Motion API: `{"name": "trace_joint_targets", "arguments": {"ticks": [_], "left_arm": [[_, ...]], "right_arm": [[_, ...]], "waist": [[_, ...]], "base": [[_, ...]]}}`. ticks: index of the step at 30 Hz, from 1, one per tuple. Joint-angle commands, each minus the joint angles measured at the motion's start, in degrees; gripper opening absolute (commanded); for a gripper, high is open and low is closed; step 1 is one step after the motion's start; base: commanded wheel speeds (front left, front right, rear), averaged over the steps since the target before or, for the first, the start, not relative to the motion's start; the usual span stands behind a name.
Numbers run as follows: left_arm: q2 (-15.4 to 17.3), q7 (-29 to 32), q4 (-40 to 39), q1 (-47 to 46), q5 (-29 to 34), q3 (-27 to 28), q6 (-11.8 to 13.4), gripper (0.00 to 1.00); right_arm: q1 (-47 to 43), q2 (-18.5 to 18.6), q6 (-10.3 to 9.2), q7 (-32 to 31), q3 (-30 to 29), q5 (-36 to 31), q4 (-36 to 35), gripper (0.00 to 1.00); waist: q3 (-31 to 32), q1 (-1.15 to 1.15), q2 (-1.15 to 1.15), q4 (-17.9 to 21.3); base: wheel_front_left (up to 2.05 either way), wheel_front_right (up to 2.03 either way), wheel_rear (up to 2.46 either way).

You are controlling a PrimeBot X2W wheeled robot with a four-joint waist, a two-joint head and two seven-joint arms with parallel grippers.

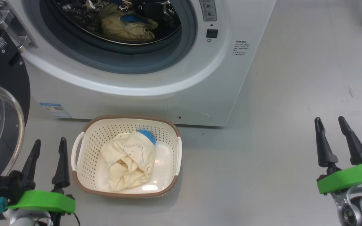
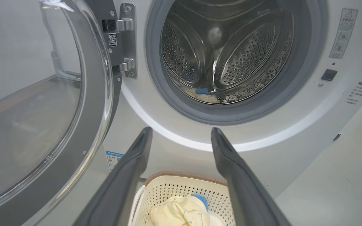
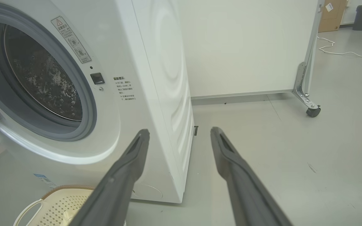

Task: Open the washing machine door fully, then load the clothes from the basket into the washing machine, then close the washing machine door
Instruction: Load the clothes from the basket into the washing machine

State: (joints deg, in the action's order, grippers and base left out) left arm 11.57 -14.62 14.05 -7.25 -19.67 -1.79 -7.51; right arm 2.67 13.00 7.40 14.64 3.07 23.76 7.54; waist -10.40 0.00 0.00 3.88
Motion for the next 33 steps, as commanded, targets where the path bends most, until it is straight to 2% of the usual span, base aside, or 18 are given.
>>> {"name": "trace_joint_targets", "arguments": {"ticks": [1, 14, 33], "left_arm": [[1.14, -0.38, -1.68, -1.41, 0.15, 2.24, 0.02, 1.00], [0.95, -0.38, 1.93, -3.40, -1.61, -0.86, 0.02, 1.00], [3.11, -0.38, 13.90, -13.09, -7.24, -9.61, 0.02, 1.00]], "right_arm": [[1.73, 0.82, 0.09, 0.36, 0.54, -0.33, -2.08, 1.00], [4.58, -0.59, 0.09, 0.36, 0.46, -0.69, -2.76, 1.00], [10.18, -2.93, 0.09, 0.36, 1.21, -1.87, -4.57, 1.00]], "waist": [[-0.72, 0.00, 0.00, 0.03], [-4.71, 0.00, 0.00, 0.42], [-15.25, 0.00, 0.00, 1.92]], "base": [[0.00, 0.00, 0.00], [0.00, 0.00, 0.00], [0.00, 0.00, 0.00]]}}
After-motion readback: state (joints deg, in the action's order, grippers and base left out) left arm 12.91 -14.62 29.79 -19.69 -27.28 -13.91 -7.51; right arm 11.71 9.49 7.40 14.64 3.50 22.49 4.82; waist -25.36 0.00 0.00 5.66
